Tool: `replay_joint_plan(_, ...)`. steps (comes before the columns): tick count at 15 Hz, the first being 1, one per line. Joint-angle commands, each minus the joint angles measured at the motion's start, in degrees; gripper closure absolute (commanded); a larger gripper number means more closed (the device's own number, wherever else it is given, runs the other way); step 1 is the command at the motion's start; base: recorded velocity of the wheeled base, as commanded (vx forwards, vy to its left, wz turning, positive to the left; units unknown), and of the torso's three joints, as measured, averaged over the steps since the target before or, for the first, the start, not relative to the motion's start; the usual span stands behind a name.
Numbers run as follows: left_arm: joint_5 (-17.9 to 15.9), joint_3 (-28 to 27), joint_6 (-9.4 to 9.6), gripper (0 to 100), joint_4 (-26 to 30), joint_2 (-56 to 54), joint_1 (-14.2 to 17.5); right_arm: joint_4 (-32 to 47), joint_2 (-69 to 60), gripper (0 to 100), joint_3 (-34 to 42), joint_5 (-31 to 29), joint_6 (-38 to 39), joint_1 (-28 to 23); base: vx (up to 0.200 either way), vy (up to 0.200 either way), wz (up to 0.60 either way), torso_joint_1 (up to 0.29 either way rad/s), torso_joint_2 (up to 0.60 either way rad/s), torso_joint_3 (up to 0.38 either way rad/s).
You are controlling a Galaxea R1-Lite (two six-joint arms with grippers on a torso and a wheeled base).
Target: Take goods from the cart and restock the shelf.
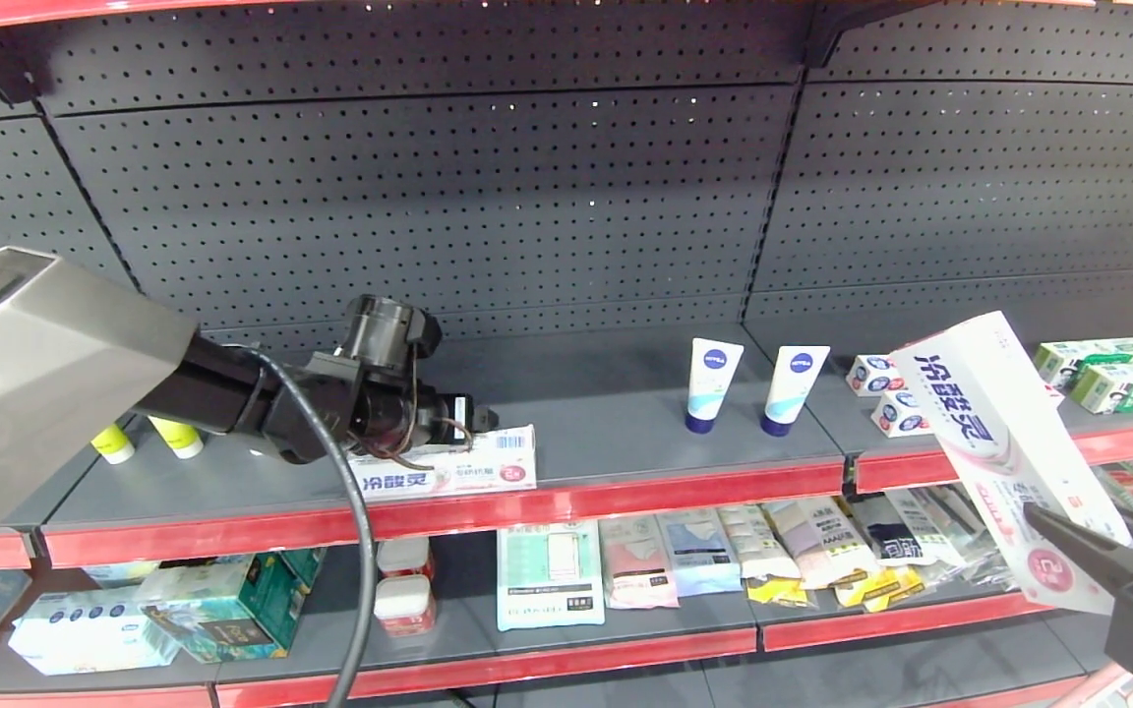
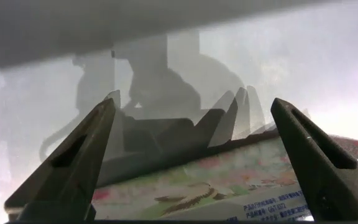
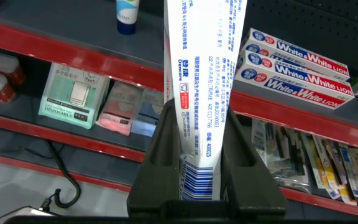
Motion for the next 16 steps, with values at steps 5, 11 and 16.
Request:
replay_joint_plan(5,0.4,-0.3,-0.03,0,-0.7,-4.3,3.5,0.0,0.0,100,0.8,0.0,-0.1,0.0,0.000,0.000,0.00,0.000,0.00,0.000)
replay_joint_plan(11,0.5,5.7,-0.38,0,-0.5,-14.1,3.6,0.0,0.0,100,0.5,0.1,-0.2,0.0,0.000,0.000,0.00,0.000,0.00,0.000)
replay_joint_plan(16,0.6,13.1,-0.47,0,-0.7,-25.3,5.2,0.0,0.0,100,0.7,0.0,-0.2,0.0,0.000,0.000,0.00,0.000,0.00,0.000)
